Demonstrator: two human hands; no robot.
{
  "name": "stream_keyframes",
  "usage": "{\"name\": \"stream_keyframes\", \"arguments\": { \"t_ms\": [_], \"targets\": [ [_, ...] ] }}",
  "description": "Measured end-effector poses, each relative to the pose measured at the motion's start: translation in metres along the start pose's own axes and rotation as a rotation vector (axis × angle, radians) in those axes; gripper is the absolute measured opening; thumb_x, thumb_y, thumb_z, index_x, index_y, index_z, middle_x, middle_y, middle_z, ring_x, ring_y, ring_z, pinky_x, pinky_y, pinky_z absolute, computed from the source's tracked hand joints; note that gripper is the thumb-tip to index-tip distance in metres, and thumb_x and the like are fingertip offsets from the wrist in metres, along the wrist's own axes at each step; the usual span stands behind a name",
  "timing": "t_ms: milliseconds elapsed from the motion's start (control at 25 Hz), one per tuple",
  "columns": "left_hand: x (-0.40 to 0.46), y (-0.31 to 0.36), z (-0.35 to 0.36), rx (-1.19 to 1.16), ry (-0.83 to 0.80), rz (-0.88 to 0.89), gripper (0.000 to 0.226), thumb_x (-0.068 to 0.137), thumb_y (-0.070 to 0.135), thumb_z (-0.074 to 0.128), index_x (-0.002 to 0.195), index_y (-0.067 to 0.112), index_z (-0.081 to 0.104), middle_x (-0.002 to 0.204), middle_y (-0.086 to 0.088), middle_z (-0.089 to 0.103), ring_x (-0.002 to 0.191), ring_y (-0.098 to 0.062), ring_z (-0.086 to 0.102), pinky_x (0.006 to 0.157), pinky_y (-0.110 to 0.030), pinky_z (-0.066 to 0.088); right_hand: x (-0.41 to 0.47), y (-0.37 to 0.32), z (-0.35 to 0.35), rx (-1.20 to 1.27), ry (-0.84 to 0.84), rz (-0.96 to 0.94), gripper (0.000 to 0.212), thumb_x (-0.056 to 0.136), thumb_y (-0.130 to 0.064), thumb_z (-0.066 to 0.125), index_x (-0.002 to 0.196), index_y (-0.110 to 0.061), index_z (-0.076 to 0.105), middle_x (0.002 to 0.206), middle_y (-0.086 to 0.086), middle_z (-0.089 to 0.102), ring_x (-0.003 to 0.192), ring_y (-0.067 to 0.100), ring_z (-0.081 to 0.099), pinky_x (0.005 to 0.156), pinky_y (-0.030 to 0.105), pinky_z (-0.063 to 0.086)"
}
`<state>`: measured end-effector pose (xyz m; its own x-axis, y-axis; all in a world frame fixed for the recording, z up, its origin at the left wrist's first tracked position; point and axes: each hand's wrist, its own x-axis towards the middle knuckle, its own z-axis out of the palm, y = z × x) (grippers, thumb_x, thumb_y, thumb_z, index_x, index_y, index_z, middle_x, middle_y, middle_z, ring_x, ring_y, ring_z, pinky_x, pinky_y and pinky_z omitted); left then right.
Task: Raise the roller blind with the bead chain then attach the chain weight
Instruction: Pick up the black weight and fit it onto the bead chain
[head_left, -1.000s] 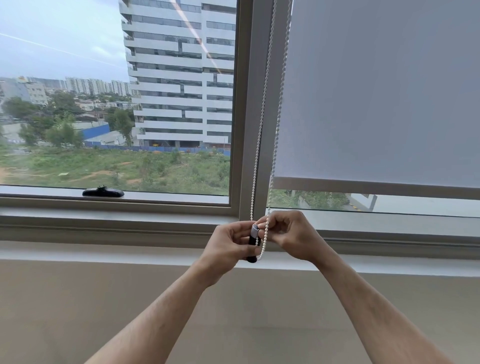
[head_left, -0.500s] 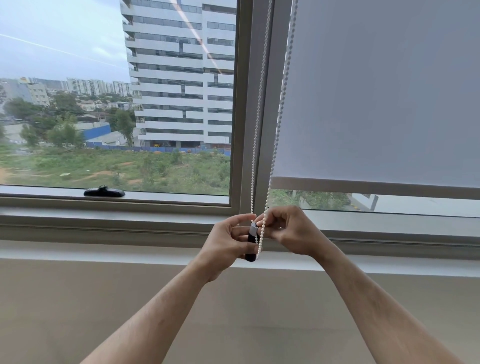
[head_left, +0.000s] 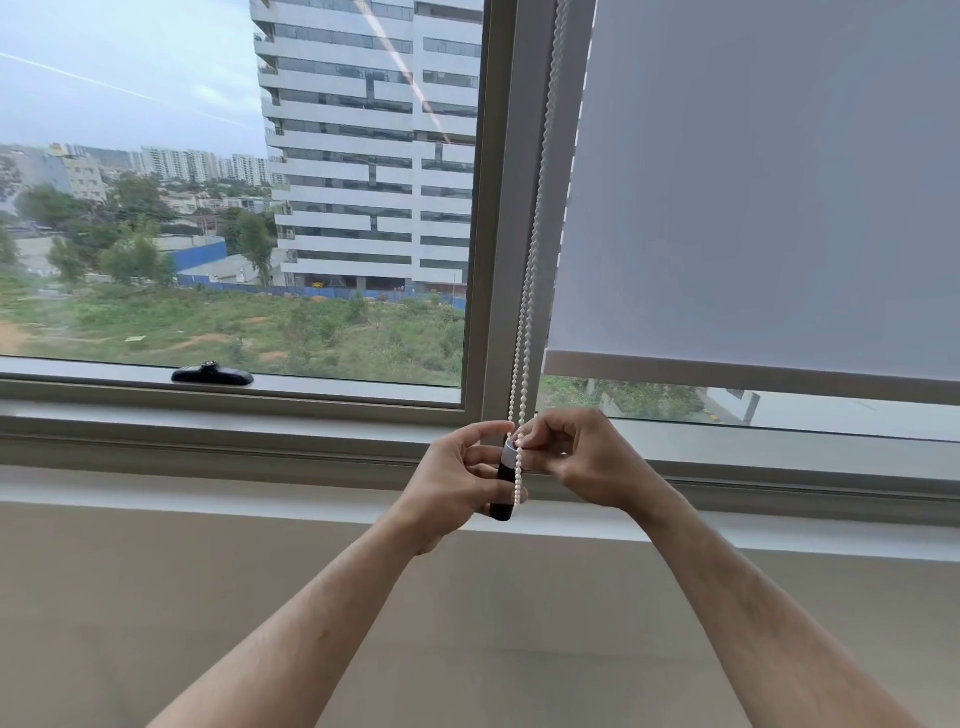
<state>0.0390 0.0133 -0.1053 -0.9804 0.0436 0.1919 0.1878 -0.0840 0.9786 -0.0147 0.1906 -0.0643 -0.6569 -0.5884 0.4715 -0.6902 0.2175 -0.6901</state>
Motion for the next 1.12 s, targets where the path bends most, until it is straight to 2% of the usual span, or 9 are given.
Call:
{"name": "stream_keyframes", "arguments": {
  "t_ms": [80, 240, 400, 480, 600, 680, 840, 960, 1120],
  "targets": [
    [0.000, 0.001, -0.002, 0.004, -0.003, 0.003, 0.069, 0.068, -0.016, 0.077, 0.127, 0.016, 0.059, 0.088, -0.008, 0.076, 0.068, -0.024, 0.068, 0.068, -0.046, 0.058, 0.002, 0.002, -0.002, -0.027, -0.019, -0.016, 0.034, 0.079, 0.002, 0.074, 0.070, -0.031, 0.070, 0.093, -0.002, 0.075, 0.090, 0.011, 0.074, 0.084, 0.026, 0.059],
    [-0.001, 0.003, -0.002, 0.026, -0.001, 0.011, 0.072, 0.068, -0.019, 0.076, 0.130, 0.012, 0.057, 0.083, -0.007, 0.075, 0.059, -0.023, 0.066, 0.061, -0.038, 0.058, 0.004, 0.003, -0.001, -0.086, -0.026, -0.010, 0.005, 0.079, 0.000, 0.077, 0.082, -0.003, 0.073, 0.093, 0.004, 0.077, 0.085, 0.011, 0.074, 0.079, 0.022, 0.058],
    [0.000, 0.001, 0.000, 0.040, 0.025, 0.018, 0.068, 0.067, -0.017, 0.078, 0.122, 0.019, 0.061, 0.082, -0.005, 0.075, 0.060, -0.020, 0.066, 0.060, -0.039, 0.059, 0.002, -0.001, 0.003, -0.109, 0.040, -0.031, 0.026, 0.075, -0.005, 0.082, 0.068, -0.024, 0.067, 0.083, -0.002, 0.075, 0.078, 0.015, 0.074, 0.072, 0.027, 0.060],
    [-0.001, -0.001, 0.002, 0.032, 0.021, 0.020, 0.066, 0.067, -0.017, 0.078, 0.119, 0.020, 0.061, 0.074, 0.003, 0.074, 0.056, -0.013, 0.064, 0.059, -0.037, 0.060, 0.001, -0.002, 0.007, -0.125, 0.084, -0.031, 0.024, 0.075, -0.010, 0.083, 0.066, -0.022, 0.064, 0.077, -0.002, 0.074, 0.070, 0.016, 0.071, 0.067, 0.031, 0.059],
    [0.000, -0.001, 0.005, 0.034, 0.021, 0.042, 0.061, 0.065, -0.016, 0.078, 0.117, 0.013, 0.064, 0.077, -0.003, 0.076, 0.059, -0.018, 0.065, 0.059, -0.036, 0.058, 0.000, 0.000, 0.019, -0.202, 0.277, -0.024, 0.041, 0.078, -0.022, 0.079, 0.052, -0.019, 0.047, 0.047, -0.008, 0.051, 0.044, 0.006, 0.043, 0.045, 0.023, 0.038],
    [0.001, 0.000, 0.002, 0.038, 0.038, 0.049, 0.060, 0.063, -0.015, 0.080, 0.115, 0.012, 0.067, 0.087, -0.013, 0.076, 0.063, -0.024, 0.065, 0.063, -0.039, 0.057, -0.002, 0.002, 0.023, -0.161, 0.302, -0.015, 0.048, 0.081, -0.026, 0.076, 0.051, -0.018, 0.039, 0.045, -0.007, 0.040, 0.044, 0.005, 0.033, 0.045, 0.024, 0.031],
    [-0.002, 0.001, -0.002, 0.059, 0.006, 0.060, 0.045, 0.066, -0.014, 0.079, 0.104, 0.009, 0.073, 0.086, -0.015, 0.076, 0.062, -0.028, 0.063, 0.066, -0.042, 0.054, 0.000, 0.004, 0.018, -0.080, 0.085, 0.055, 0.033, 0.079, -0.031, 0.074, 0.062, -0.014, 0.051, 0.050, 0.002, 0.056, 0.047, 0.009, 0.047, 0.049, 0.030, 0.040],
    [-0.001, 0.008, -0.002, 0.041, -0.022, 0.108, 0.041, 0.071, -0.011, 0.077, 0.101, 0.017, 0.077, 0.088, -0.010, 0.078, 0.065, -0.020, 0.067, 0.062, -0.035, 0.057, 0.006, 0.000, 0.012, -0.033, 0.092, 0.081, 0.023, 0.076, -0.037, 0.073, 0.077, -0.022, 0.056, 0.055, -0.003, 0.063, 0.050, 0.014, 0.057, 0.052, 0.036, 0.048],
    [0.000, 0.013, -0.004, 0.053, 0.002, 0.117, 0.046, 0.076, -0.015, 0.072, 0.104, 0.021, 0.077, 0.092, -0.010, 0.079, 0.070, -0.018, 0.070, 0.062, -0.034, 0.057, 0.009, -0.002, 0.008, -0.003, 0.076, 0.053, 0.015, 0.079, -0.029, 0.072, 0.090, -0.024, 0.064, 0.064, 0.002, 0.071, 0.055, 0.017, 0.065, 0.059, 0.045, 0.056]
  ]
}}
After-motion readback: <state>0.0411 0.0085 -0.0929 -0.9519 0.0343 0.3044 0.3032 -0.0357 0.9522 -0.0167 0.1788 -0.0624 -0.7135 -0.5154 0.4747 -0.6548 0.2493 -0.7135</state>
